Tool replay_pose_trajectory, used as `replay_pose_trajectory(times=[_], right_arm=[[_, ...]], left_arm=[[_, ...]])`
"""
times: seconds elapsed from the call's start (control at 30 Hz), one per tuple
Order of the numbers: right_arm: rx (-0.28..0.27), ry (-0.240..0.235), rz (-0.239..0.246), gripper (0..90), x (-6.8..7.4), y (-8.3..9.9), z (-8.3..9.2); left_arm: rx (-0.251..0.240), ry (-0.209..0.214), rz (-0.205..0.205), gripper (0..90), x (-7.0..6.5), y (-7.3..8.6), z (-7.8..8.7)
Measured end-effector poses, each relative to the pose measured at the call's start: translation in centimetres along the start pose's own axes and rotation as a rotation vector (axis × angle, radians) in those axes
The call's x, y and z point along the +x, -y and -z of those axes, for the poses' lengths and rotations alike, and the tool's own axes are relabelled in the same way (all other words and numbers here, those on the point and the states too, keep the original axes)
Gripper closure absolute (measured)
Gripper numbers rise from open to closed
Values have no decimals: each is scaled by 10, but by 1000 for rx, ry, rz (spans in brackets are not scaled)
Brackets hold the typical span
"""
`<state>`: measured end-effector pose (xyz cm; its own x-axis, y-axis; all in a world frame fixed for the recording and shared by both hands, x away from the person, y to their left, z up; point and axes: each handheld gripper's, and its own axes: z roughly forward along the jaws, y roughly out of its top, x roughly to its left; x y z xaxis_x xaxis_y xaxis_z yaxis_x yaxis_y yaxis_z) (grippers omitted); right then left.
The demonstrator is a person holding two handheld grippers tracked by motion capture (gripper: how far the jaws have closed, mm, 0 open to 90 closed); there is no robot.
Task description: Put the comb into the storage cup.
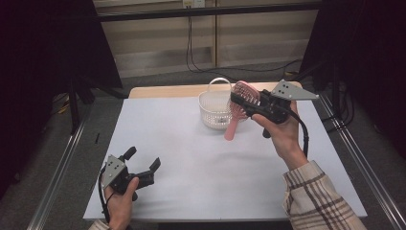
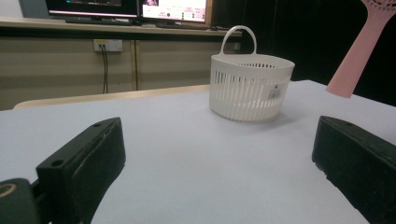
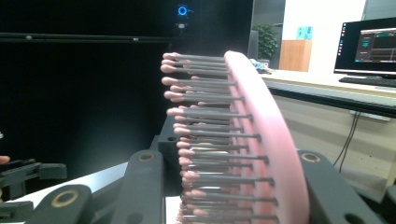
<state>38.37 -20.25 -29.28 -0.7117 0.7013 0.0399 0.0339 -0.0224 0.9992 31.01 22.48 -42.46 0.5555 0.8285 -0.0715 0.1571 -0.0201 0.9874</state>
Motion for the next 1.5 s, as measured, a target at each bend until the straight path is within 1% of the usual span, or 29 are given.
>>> replay_pose_trajectory(times=[0.07, 0.13, 0.2, 0.3, 0.37, 0.43, 0.5, 0.57, 0.63, 0.67, 0.73, 0.77, 0.87, 1.0, 1.1, 1.2, 1.27, 1.3, 1.4, 1.47, 1.5], right_arm=[[1, 9, 3, 619, -2, -2, -1], [0, 16, -4, 619, -4, -5, -3], [-7, 25, -6, 619, -7, -7, -4], [-22, 35, -7, 619, -9, -11, -6], [-27, 41, -10, 619, -11, -13, -8], [-35, 46, -11, 619, -13, -16, -10], [-42, 52, -10, 619, -14, -18, -12], [-57, 60, -9, 619, -14, -20, -14], [-66, 67, -9, 619, -15, -22, -16], [-67, 67, -10, 619, -15, -23, -17], [-69, 70, -8, 619, -17, -24, -20], [-70, 71, -11, 619, -17, -25, -22], [-73, 76, -13, 619, -17, -28, -26], [-72, 85, -9, 619, -19, -32, -32], [-87, 100, -21, 619, -21, -34, -36], [-88, 112, -24, 620, -24, -33, -39], [-80, 120, -21, 619, -27, -33, -41], [-78, 126, -21, 619, -28, -33, -42], [-84, 147, -26, 619, -33, -35, -45], [-84, 156, -30, 619, -35, -36, -47], [-84, 164, -44, 619, -36, -35, -49]], left_arm=[[-8, 6, 2, 27, -1, 0, 0], [-9, 7, -12, 32, 0, -1, 2], [-11, 7, 2, 35, 1, 0, 2], [-12, -8, 6, 35, 2, 0, 2], [-12, -7, 8, 35, 2, 0, 2], [-14, -5, 1, 35, 2, 0, 3], [-17, -4, 5, 34, 1, 0, 2], [-10, -4, -8, 34, 1, 0, 1], [-11, 7, 3, 34, 2, -1, 0], [-8, 4, 1, 34, 3, 0, 0], [4, 6, 12, 34, 4, 1, -1], [2, 9, 20, 34, 4, 1, -1], [6, 21, 23, 34, 4, 1, -1], [6, 18, 25, 34, 4, 1, -2], [7, 17, 24, 34, 3, 1, -2], [5, 24, 19, 34, 3, 1, -1], [10, 28, 17, 34, 3, 1, -1], [7, 27, 21, 34, 3, 1, -2], [9, 30, 18, 34, 3, 1, -2], [7, 29, 14, 34, 3, 1, -1], [6, 27, 13, 34, 3, 1, -1]])
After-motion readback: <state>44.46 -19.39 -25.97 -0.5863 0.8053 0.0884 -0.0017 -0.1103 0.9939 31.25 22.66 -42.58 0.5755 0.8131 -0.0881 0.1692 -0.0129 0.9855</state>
